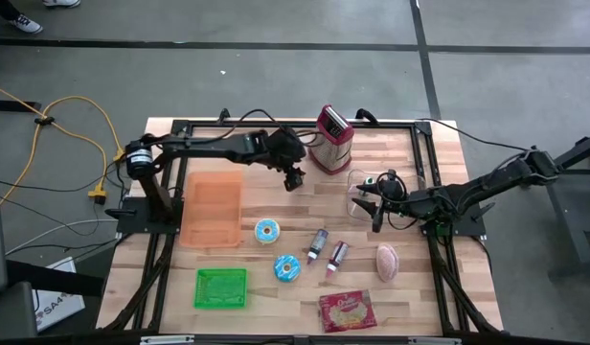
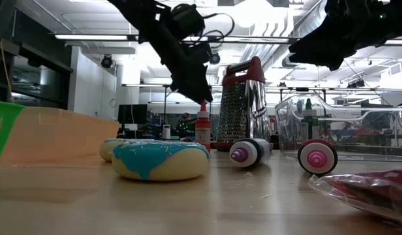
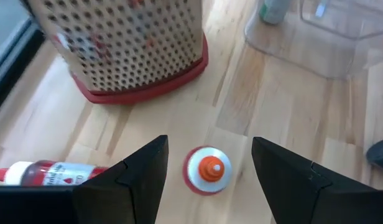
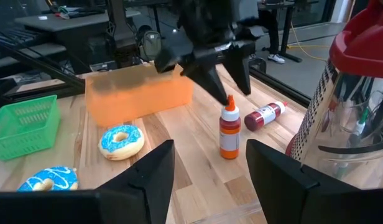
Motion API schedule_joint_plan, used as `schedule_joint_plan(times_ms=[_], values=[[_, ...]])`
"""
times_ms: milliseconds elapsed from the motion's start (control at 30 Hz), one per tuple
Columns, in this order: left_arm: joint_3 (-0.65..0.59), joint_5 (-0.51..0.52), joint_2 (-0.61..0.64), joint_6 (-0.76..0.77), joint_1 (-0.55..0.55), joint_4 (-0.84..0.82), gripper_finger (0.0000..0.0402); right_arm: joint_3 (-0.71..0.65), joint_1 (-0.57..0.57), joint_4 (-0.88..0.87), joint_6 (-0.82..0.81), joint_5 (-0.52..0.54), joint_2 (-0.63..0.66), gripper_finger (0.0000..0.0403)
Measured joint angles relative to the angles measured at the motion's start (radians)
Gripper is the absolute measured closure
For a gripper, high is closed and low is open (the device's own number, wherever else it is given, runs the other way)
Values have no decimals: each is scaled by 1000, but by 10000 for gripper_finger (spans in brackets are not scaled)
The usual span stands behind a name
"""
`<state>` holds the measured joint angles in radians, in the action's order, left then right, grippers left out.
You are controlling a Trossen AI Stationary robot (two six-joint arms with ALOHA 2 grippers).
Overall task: Pick & Place Food Item
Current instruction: Put the orange food coloring into the transparent bin
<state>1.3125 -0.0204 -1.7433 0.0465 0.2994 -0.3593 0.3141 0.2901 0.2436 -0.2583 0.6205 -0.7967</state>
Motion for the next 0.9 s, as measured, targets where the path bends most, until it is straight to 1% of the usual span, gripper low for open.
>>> schedule_joint_plan(times_ms=[167,600,800,900], values=[[0,45,-40,-13,-4,0,178,0,0,0,-2,0,0,215],[0,48,-55,-18,-28,-45,178,0,0,0,-2,0,0,215],[-7,54,-90,-27,-37,-43,178,0,0,0,-3,0,0,215],[-7,73,-116,-28,-37,-46,178,0,0,0,-3,-2,0,215]])
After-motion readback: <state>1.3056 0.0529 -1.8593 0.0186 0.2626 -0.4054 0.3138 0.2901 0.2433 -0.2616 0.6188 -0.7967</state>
